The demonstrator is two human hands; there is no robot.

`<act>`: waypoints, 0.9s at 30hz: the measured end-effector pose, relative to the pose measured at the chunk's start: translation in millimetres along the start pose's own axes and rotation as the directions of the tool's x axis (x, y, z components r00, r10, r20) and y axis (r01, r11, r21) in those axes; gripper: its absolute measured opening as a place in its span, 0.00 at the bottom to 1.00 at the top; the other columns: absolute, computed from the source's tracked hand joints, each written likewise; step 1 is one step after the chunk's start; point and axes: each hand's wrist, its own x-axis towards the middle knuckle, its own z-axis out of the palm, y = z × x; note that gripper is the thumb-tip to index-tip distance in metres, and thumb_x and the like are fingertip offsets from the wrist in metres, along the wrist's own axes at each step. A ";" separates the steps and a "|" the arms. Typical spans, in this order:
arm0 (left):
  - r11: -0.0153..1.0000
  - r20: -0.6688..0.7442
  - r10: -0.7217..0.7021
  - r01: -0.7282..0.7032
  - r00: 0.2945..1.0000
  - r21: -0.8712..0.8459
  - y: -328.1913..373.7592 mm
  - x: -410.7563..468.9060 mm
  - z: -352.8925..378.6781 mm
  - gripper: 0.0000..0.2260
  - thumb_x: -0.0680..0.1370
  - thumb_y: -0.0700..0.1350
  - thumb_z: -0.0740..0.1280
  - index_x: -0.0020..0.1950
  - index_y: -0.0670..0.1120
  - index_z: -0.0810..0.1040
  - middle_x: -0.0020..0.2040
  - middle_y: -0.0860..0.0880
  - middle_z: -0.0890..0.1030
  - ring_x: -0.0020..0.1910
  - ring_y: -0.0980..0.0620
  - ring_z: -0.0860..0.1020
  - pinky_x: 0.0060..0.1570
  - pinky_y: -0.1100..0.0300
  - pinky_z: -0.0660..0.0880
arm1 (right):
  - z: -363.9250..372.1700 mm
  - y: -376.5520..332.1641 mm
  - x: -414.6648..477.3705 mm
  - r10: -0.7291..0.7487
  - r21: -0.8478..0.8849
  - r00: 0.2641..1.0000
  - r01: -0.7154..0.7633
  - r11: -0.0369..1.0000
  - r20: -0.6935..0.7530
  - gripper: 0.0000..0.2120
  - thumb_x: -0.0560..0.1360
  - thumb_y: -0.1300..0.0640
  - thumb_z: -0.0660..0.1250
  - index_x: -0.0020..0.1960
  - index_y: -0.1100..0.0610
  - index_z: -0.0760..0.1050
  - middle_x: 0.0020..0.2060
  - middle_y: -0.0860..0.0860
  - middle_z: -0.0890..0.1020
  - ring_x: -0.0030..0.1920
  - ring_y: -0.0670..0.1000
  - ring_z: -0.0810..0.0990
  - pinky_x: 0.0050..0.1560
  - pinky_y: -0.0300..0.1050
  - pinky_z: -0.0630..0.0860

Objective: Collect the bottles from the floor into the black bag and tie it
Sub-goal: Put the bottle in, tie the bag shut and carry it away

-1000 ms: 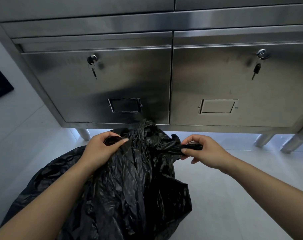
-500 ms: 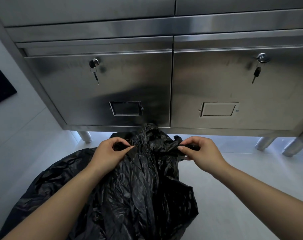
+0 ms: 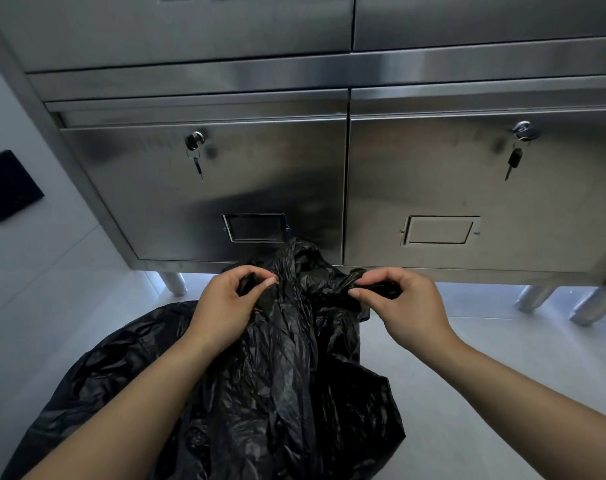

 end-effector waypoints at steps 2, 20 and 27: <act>0.999 -0.041 0.014 -0.016 0.999 -0.028 1.0 -0.5 -2.0 0.04 0.75 0.43 0.70 0.42 0.51 0.82 0.38 0.59 0.84 0.39 0.66 0.79 0.43 0.74 0.73 | 1.8 -0.9 2.1 -0.020 0.007 1.000 0.020 1.000 0.003 0.11 0.65 0.61 0.77 0.32 0.46 0.79 0.35 0.36 0.83 0.36 0.37 0.80 0.38 0.24 0.71; 0.998 -0.069 -0.006 0.002 0.998 -0.068 -6.3 -7.5 -9.4 0.06 0.74 0.36 0.70 0.48 0.45 0.82 0.40 0.56 0.81 0.34 0.71 0.78 0.37 0.80 0.71 | 12.0 5.0 10.2 0.131 -0.023 0.991 -0.130 0.991 0.035 0.11 0.65 0.60 0.77 0.32 0.47 0.80 0.26 0.41 0.82 0.29 0.39 0.80 0.32 0.27 0.72; 0.995 -0.067 -0.064 0.059 0.996 -0.078 -27.6 -12.6 -15.9 0.06 0.72 0.38 0.72 0.45 0.48 0.83 0.43 0.52 0.83 0.37 0.66 0.79 0.41 0.76 0.73 | -5.0 18.5 2.3 0.257 0.071 0.963 -0.263 0.962 0.087 0.09 0.67 0.66 0.75 0.34 0.54 0.79 0.29 0.48 0.83 0.28 0.43 0.82 0.31 0.29 0.74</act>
